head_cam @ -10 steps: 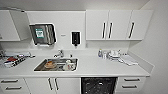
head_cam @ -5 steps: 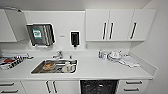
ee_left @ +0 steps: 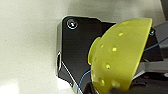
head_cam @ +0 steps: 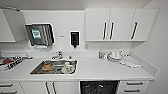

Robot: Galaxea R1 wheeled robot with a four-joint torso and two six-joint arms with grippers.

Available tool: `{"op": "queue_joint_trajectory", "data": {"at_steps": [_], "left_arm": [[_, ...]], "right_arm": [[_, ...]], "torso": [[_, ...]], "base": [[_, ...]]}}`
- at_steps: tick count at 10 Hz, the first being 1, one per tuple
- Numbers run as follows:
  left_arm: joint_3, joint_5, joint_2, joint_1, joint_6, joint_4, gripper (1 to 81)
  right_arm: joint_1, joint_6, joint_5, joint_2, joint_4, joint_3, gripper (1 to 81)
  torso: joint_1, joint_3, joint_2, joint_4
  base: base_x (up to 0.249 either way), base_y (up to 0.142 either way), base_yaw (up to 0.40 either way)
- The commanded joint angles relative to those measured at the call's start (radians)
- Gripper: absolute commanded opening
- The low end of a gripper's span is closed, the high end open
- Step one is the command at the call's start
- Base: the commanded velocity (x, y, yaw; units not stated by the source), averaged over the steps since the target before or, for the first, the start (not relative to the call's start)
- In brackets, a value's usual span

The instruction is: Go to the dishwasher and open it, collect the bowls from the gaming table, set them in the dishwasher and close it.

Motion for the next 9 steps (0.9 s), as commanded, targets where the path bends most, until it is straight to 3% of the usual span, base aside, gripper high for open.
{"op": "queue_joint_trajectory", "data": {"at_steps": [1,3,6,8,9], "left_arm": [[0.002,0.029,-0.022,-0.043,0.002,-0.007,1.0],[0.003,-0.058,-0.040,-0.031,-0.001,-0.004,1.0],[0.041,-0.072,-0.088,-0.031,-0.009,-0.006,1.0],[0.117,-0.072,-0.132,-0.034,-0.009,-0.007,1.0],[0.152,-0.072,-0.158,-0.037,-0.017,-0.009,1.0]], "right_arm": [[0.030,0.000,-0.059,-0.068,-0.018,0.096,1.0],[0.027,0.000,-0.059,-0.129,-0.018,0.192,1.0],[0.019,0.006,-0.059,-0.145,-0.015,0.206,1.0],[0.022,0.006,-0.059,-0.145,-0.016,0.205,1.0],[0.023,0.004,-0.059,-0.146,-0.016,0.206,1.0]], "torso": [[0.000,0.000,0.000,0.000],[0.000,0.000,0.000,0.000],[0.000,0.000,0.000,0.000],[0.000,-0.083,0.000,0.000],[0.000,-0.100,0.000,0.000]], "base": [[0.000,0.000,0.000],[0.000,0.000,0.000],[0.000,0.000,0.000],[0.000,0.000,0.000],[0.000,0.000,0.000]]}}
